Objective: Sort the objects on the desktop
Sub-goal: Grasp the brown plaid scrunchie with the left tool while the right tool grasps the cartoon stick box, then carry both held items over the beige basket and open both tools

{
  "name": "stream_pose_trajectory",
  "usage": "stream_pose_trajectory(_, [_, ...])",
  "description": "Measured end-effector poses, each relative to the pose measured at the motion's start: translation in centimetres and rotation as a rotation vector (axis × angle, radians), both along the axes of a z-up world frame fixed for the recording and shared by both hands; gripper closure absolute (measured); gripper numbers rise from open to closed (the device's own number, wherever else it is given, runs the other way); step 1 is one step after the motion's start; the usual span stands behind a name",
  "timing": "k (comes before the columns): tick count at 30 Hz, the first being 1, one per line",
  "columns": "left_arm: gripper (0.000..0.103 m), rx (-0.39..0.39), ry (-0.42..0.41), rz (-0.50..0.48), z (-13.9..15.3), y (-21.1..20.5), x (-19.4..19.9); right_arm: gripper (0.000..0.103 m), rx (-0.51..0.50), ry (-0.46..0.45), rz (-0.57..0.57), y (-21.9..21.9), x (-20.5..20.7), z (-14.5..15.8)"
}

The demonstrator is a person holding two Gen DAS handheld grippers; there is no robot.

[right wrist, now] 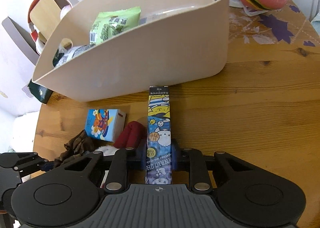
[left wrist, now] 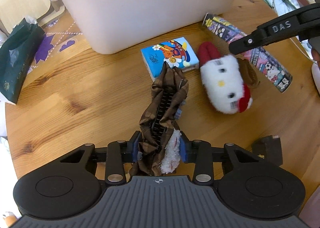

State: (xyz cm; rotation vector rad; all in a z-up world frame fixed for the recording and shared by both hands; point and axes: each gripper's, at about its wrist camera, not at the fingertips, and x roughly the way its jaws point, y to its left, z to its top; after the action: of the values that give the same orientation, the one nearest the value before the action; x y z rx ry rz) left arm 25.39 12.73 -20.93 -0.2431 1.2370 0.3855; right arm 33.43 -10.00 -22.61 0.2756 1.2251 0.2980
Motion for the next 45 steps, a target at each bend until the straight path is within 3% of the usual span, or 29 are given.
stream_pose_trajectory(21, [0.067,0.044,-0.098,0.02,4.7,-0.1,-1.7,0.082,0.037,-0.143,0.037,-3.6,-2.7,6.6])
stream_pose_trajectory(30, [0.067,0.058,-0.198,0.04,8.4,0.5,-1.5,0.082,0.044,-0.222,0.05,-4.3,-3.1,9.6])
stream_pose_trajectory(45, [0.067,0.152,-0.33,0.062,14.6,4.0,1.1,0.082,0.063,-0.335,0.043,-5.0,-0.6,13.5])
